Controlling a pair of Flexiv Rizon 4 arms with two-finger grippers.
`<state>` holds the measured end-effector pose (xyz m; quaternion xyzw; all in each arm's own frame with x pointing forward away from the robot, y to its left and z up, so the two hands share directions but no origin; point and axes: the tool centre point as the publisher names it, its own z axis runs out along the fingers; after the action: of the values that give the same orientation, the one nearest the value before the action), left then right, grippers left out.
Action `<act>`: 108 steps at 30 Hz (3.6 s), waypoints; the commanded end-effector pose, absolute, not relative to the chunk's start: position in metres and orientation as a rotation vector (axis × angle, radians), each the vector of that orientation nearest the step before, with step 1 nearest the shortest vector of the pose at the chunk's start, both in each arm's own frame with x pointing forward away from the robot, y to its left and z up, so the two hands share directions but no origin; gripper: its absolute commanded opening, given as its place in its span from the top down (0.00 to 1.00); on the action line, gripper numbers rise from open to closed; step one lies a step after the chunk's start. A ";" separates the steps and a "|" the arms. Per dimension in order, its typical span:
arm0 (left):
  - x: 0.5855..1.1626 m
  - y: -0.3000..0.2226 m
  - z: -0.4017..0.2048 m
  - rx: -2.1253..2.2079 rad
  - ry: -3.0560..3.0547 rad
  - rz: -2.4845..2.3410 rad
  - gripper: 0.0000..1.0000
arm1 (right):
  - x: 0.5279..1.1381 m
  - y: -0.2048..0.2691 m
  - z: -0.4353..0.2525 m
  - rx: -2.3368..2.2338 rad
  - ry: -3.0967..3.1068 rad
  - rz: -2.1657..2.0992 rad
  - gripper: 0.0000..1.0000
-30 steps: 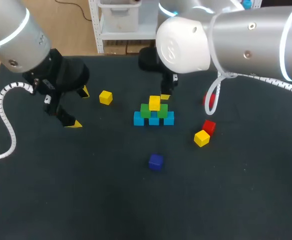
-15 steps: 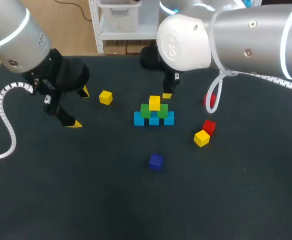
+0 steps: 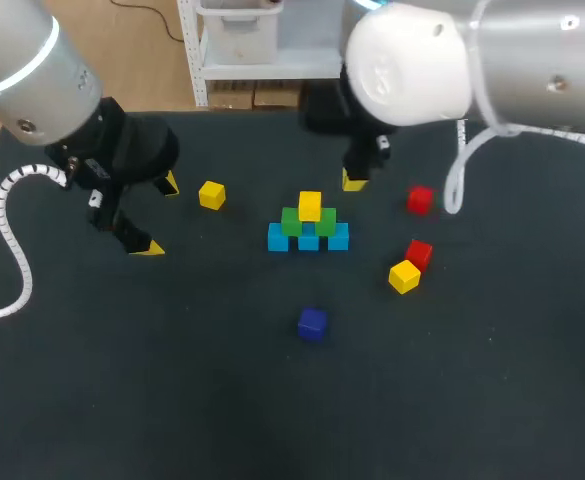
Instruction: Place the blue cubes, place green cubes on the blue cubes, place the yellow cubes on the green cubes, then place the red cubes on the yellow cubes, and place purple cube on the red cubes.
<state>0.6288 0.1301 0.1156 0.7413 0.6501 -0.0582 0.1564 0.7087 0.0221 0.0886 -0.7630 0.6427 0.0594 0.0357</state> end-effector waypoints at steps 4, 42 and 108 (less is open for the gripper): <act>0.629 0.131 0.115 2.123 1.857 -0.169 0.00 | 0.676 -0.008 0.096 -2.357 1.821 0.187 0.09; 0.629 0.131 0.115 2.123 1.857 -0.169 0.00 | 0.618 -0.056 0.020 -2.635 1.498 0.195 0.00; 0.629 0.131 0.115 2.123 1.857 -0.169 0.00 | 0.669 -0.043 0.058 -2.343 1.958 0.167 1.00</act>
<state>0.6288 0.1301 0.1156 0.7413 0.6501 -0.0582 0.1564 0.6603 -0.0477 0.0530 -0.7721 0.6307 0.0591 0.0508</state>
